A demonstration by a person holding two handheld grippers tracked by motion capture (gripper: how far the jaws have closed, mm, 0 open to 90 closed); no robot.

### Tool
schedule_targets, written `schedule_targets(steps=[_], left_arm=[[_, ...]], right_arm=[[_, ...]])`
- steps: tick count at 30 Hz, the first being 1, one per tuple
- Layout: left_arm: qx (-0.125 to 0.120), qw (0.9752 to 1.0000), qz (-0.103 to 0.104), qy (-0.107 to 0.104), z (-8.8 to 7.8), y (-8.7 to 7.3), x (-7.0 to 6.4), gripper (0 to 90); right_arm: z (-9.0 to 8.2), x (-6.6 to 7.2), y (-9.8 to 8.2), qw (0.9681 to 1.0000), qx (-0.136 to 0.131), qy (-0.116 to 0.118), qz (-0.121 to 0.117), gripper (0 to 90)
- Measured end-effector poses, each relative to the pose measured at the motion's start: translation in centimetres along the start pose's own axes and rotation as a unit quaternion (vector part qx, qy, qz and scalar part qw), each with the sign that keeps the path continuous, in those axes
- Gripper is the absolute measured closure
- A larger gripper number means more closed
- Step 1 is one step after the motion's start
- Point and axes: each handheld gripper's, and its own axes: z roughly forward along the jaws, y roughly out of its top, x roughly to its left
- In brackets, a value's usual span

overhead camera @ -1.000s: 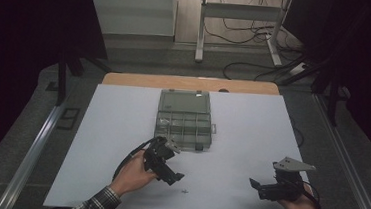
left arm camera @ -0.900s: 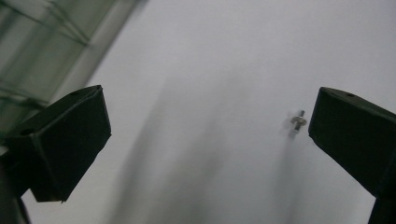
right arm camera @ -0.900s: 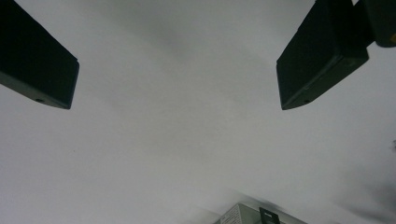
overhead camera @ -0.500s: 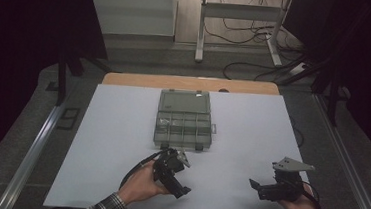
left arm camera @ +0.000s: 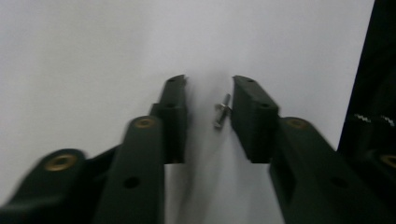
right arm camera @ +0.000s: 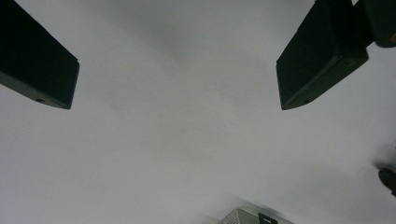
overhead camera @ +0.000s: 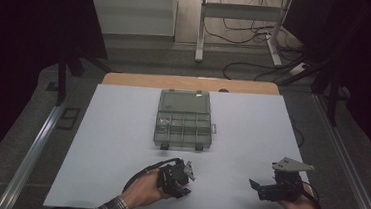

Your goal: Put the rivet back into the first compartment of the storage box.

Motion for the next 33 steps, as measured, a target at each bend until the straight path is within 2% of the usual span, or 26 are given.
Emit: schedule_targets(steps=[5,13,18,27,33], left_arm=[[0.005,0.9999,0.0,-0.011,0.0,0.1,-0.1,81.1],[0.006,0.9989,-0.022,-0.04,-0.2,0.1,0.7,82.6],[0.001,0.9986,-0.03,-0.044,-0.9,0.1,1.1,82.6],[-0.023,0.9982,-0.048,-0.03,-2.4,0.1,2.5,82.6],[-0.039,0.9967,-0.067,-0.025,-3.8,-0.2,3.8,82.6]], right_arm=[[0.0,0.0,0.0,1.0,0.001,0.001,0.0,0.0],[0.1,0.0,0.0,1.0,0.001,0.0,0.0,0.0],[0.0,0.1,0.0,1.0,0.001,0.0,-0.001,0.0],[0.1,0.1,0.0,1.0,0.003,-0.002,0.0,0.0],[0.1,0.1,0.0,1.0,0.003,-0.002,0.0,0.0]])
